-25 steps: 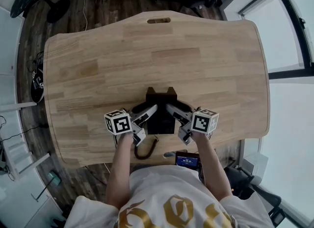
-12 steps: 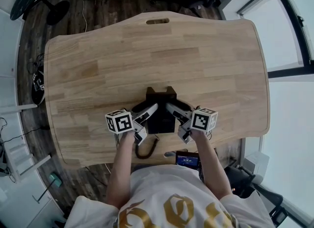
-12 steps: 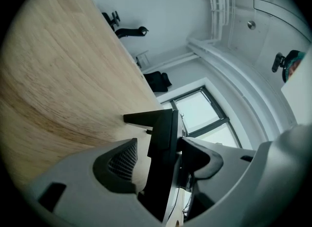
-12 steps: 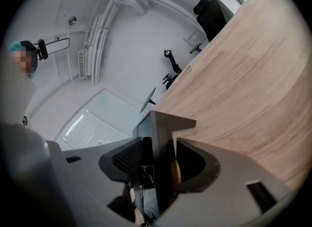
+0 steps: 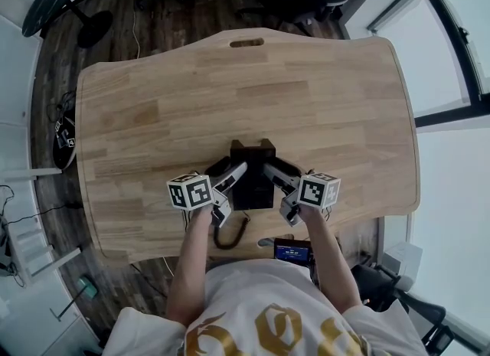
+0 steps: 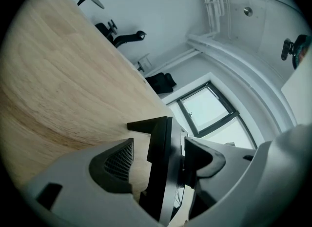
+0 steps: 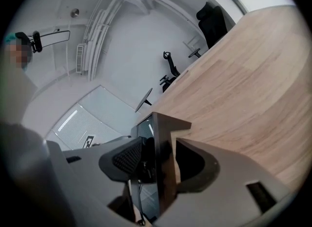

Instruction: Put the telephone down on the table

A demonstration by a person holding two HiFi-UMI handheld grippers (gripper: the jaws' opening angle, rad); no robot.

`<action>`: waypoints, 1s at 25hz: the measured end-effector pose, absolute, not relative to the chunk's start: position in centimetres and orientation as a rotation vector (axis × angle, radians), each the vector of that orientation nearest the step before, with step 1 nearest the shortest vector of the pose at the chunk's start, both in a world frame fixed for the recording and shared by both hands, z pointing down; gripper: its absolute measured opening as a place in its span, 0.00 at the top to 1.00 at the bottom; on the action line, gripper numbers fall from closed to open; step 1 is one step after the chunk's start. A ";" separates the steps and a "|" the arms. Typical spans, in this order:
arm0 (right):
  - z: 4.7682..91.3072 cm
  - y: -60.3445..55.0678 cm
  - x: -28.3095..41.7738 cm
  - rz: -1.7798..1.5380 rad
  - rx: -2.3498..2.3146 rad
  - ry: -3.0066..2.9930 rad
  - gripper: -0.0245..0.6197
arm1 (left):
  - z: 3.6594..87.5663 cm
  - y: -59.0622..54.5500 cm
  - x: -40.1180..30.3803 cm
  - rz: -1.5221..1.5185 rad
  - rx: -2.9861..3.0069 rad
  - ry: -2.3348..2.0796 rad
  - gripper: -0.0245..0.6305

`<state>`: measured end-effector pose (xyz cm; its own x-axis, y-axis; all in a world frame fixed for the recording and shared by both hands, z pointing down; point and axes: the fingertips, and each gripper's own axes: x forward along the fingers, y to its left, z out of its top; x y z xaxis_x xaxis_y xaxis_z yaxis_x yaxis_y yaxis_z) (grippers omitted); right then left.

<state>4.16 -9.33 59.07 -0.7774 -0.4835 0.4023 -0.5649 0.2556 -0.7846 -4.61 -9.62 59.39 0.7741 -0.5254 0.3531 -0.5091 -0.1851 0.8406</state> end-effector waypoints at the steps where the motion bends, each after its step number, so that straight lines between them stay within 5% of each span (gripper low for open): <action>1: 58.9 -9.3 4.4 1.571 1.023 -2.428 0.64 | 59.2 -9.7 -4.9 -0.018 1.835 -0.812 0.51; 12: 56.6 -8.7 5.5 1.501 1.117 -2.474 0.67 | 55.7 -10.1 -7.0 -0.031 1.918 -0.961 0.51; 15: 55.6 -8.3 5.6 1.441 1.132 -2.500 0.83 | 54.8 -9.8 -7.7 -0.001 1.960 -1.028 0.51; 21: 54.1 -7.7 5.8 1.247 1.179 -2.524 0.92 | 53.3 -9.0 -7.8 0.054 2.043 -1.082 0.92; 25: 52.4 -7.1 5.3 1.155 1.183 -2.554 0.93 | 52.2 -8.1 -7.0 0.071 2.081 -1.070 0.95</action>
<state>5.31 -7.07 52.45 -0.6935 -0.6138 0.3772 -0.6886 0.4108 -0.5976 -6.97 -8.08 52.20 0.6439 -0.6676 0.3737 -0.7110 -0.3418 0.6146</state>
